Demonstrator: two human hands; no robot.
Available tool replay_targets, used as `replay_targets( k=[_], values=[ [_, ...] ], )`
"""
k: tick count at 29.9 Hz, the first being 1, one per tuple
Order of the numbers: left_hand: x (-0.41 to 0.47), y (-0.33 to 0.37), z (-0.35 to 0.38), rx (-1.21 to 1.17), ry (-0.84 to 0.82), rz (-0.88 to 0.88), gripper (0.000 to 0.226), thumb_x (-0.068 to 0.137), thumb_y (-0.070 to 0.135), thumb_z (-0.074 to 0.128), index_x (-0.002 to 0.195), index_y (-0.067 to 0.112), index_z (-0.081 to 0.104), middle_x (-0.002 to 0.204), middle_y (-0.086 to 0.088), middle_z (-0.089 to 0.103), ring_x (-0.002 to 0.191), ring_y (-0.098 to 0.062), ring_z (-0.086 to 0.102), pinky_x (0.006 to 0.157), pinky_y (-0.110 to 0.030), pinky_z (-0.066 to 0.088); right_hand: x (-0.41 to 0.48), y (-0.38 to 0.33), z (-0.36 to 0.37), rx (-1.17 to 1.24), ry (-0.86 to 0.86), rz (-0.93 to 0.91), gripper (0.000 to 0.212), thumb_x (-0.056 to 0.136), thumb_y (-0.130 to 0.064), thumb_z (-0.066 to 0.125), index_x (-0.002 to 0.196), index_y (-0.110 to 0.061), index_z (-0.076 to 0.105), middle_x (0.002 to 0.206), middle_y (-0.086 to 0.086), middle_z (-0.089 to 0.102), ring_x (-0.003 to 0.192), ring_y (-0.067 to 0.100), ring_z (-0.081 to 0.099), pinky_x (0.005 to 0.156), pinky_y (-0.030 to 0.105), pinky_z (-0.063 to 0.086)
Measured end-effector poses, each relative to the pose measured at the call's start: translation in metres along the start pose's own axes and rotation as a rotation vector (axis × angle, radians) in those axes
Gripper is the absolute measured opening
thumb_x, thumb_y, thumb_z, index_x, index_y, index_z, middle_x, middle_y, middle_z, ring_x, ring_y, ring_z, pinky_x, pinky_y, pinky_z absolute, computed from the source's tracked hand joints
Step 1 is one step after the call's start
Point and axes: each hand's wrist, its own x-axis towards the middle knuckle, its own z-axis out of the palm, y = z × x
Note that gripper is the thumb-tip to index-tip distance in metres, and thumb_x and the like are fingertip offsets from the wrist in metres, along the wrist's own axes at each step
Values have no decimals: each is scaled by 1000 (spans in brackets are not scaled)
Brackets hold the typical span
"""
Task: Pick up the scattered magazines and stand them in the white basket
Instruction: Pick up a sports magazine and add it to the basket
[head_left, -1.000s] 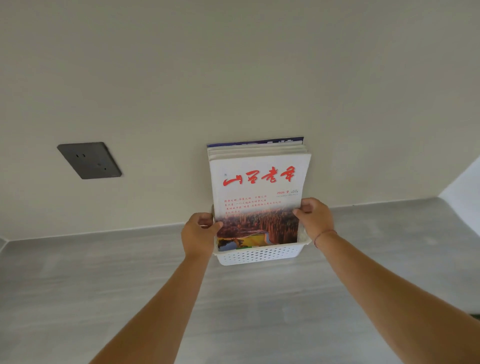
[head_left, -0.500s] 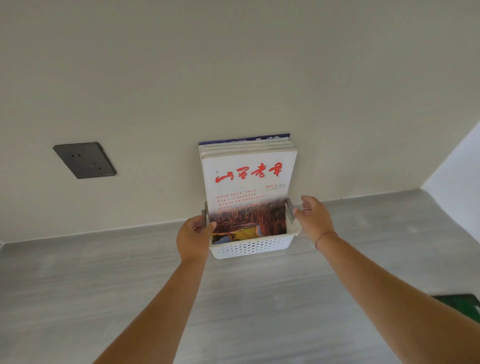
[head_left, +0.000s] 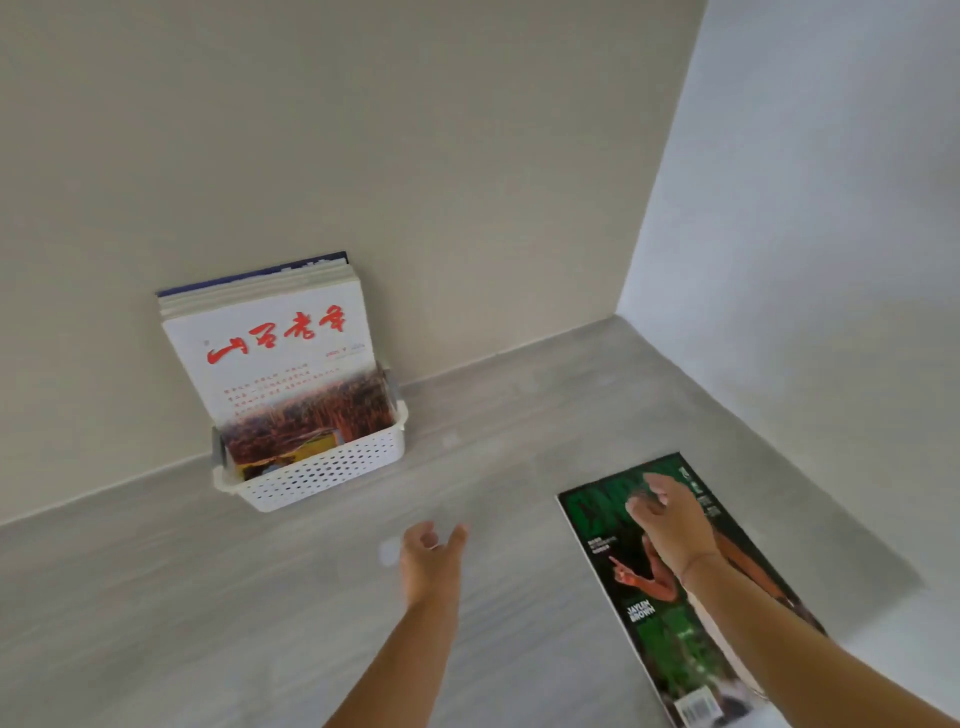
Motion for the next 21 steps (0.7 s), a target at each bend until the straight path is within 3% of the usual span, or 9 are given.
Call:
replay_targets(
  k=[2,5,8,10,13,15,17,19,21],
  values=[
    [-21,-5,34,20,-73,-10,57,81,28,70,129,9,48,125,-12,56,109,-28,55,90,-34,44,-5,29,-29,-22,32,54,43,84,-16,62,126,-11,52,91,3,66,72,16,67,56,22,53],
    [-54,-14,81,1,-158,-64,59,80,29,71,130,8,48,128,-14,56,110,-29,56,93,-37,46,-13,69,-70,-145,21,83,31,83,-21,62,113,-15,60,106,13,66,84,23,65,76,40,57],
    [-80,-22,114,-16,-198,-113,63,79,28,72,132,7,46,131,-15,54,114,-31,55,98,-39,44,-23,96,-94,-150,-7,139,49,84,-23,63,130,-14,49,130,13,53,111,26,54,97,41,45],
    [-90,-26,131,-32,-202,-137,63,80,26,72,132,6,45,129,-14,55,111,-29,55,90,-36,43,-27,109,-104,-185,-48,128,53,85,-26,62,133,-11,44,133,12,50,119,26,48,103,40,38],
    [-100,-28,149,-84,-193,-175,47,81,20,71,122,9,51,91,-1,61,74,-15,58,63,-26,46,-30,119,-113,-142,-110,116,47,85,-24,62,128,-11,46,124,13,54,102,20,51,92,31,41],
    [-100,-30,154,-113,-163,-195,19,81,17,71,88,13,54,71,4,53,61,-10,53,49,-23,38,-30,124,-117,-68,-142,119,48,85,-21,63,128,-11,45,126,14,56,103,22,54,91,31,42],
    [-99,-28,155,-146,-148,-230,23,81,15,71,68,13,52,69,-3,60,62,-16,58,53,-27,45,-30,126,-119,-2,-157,137,54,84,-19,64,133,-10,42,131,13,54,115,25,52,102,38,41],
    [-98,-26,156,-193,-188,-274,13,82,11,69,74,9,59,79,-12,68,74,-25,65,70,-37,55,-31,128,-119,29,-157,140,52,83,-18,65,130,-10,45,130,13,53,114,24,51,104,41,40],
    [-97,-24,157,-238,-230,-277,6,82,6,67,82,4,62,82,-14,69,74,-25,67,71,-38,56,-32,129,-117,50,-152,157,52,82,-18,67,130,-12,47,129,11,52,114,23,51,103,39,41]
  ],
)
